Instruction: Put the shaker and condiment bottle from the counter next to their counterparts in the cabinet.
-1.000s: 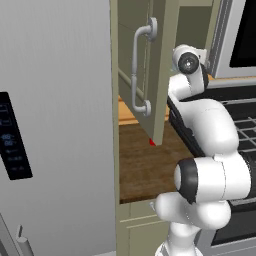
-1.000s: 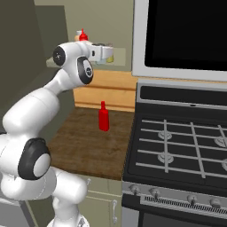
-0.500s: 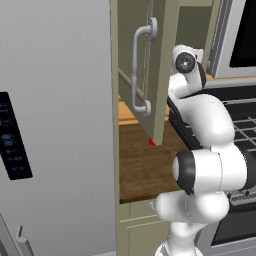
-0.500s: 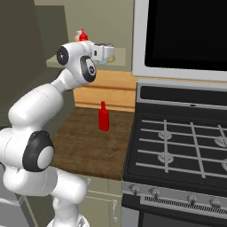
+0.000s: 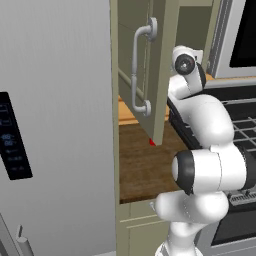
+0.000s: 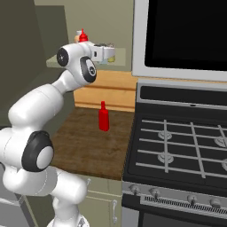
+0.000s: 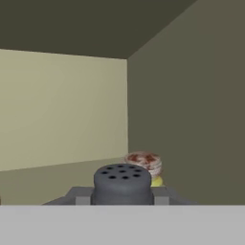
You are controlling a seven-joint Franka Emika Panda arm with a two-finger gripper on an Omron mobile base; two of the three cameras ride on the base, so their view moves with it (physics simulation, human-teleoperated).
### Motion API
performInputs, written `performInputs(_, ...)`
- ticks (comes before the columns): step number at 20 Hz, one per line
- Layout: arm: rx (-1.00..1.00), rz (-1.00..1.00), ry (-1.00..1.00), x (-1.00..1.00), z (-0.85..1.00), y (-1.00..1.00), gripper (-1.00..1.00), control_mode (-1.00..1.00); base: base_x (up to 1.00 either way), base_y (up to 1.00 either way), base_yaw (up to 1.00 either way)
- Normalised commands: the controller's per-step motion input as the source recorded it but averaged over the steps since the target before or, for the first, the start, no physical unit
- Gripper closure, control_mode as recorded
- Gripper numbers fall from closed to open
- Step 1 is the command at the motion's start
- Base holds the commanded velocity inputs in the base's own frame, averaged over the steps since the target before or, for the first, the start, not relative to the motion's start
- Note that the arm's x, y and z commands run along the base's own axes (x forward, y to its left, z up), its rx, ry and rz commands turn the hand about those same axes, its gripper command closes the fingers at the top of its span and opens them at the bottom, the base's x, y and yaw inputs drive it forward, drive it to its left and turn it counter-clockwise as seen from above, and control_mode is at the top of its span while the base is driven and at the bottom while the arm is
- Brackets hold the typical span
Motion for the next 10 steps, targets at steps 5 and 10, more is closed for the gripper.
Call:
performInputs(5, 0.0, 0.0, -0.02, 0.0, -0.02, 0.0, -1.0, -1.0, 0.0, 0.0, 0.0)
performInputs(10, 0.0, 0.0, -0.01, 0.0, 0.0, 0.0, -1.0, -1.0, 0.0, 0.0, 0.0)
